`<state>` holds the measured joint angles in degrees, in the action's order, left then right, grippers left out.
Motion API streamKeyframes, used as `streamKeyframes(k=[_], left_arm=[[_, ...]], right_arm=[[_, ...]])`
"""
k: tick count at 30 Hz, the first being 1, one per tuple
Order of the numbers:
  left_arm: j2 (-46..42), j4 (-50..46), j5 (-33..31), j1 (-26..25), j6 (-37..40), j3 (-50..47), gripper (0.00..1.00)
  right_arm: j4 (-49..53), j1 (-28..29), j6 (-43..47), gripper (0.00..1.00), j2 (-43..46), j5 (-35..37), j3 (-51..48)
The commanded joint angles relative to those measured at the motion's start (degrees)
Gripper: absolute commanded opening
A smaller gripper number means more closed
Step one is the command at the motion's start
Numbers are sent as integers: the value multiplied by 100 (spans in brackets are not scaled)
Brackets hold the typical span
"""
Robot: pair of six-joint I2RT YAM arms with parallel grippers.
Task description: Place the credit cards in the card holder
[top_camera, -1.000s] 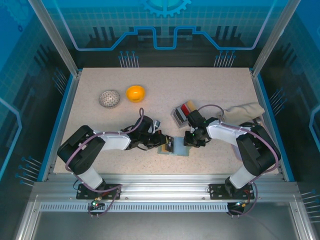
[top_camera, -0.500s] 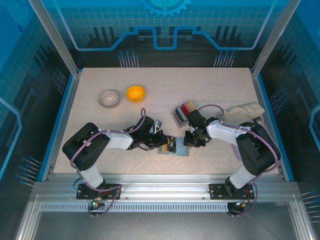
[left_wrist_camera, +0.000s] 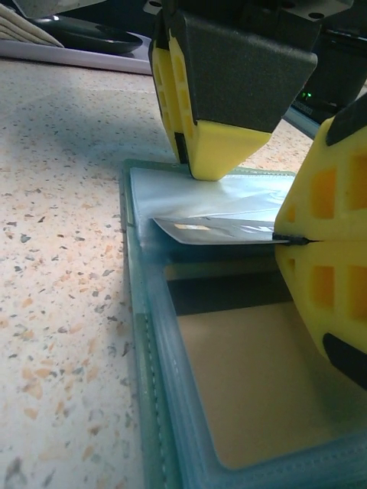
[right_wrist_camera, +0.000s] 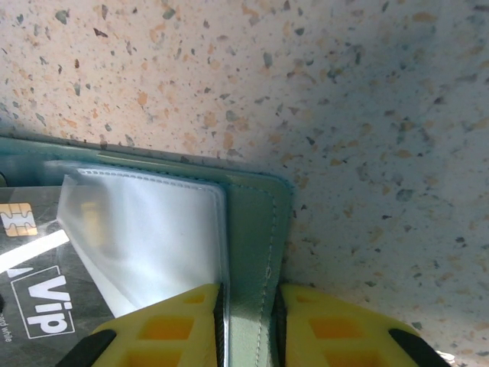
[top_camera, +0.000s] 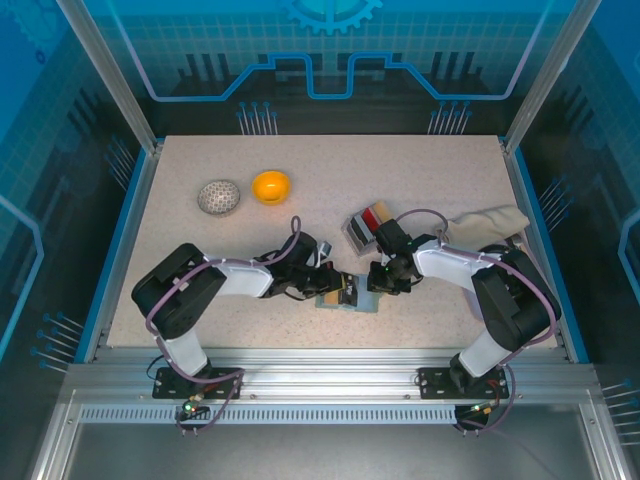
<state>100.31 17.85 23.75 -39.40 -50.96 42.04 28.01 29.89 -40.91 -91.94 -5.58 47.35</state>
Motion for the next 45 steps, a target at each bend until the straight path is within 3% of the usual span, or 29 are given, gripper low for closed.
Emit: streamKeyframes(k=[1, 10, 16, 23, 30, 36, 45], left_arm=[[-114, -382, -351, -92, 147, -27, 2], [151, -222, -355, -206, -213, 187, 3], [258, -748, -512, -331, -128, 574, 6], [476, -1676, -586, -448, 187, 1088, 17], [168, -2020, -836, -462, 244, 1002, 30], [51, -2127, -887, -457, 353, 1030, 26], [563, -2021, -475, -467, 349, 1350, 22]], right_arm=[[-253, 26, -89, 23, -456, -35, -249], [-396, 26, -191, 24, -415, -151, -339], [-564, 17, -307, 24, -386, -302, -402], [-483, -16, -355, 26, -256, -177, -395], [-210, -59, -237, 31, -47, -13, -332], [-52, -88, -191, 33, 44, 83, -288], [-141, -115, -181, 32, 48, -42, -335]])
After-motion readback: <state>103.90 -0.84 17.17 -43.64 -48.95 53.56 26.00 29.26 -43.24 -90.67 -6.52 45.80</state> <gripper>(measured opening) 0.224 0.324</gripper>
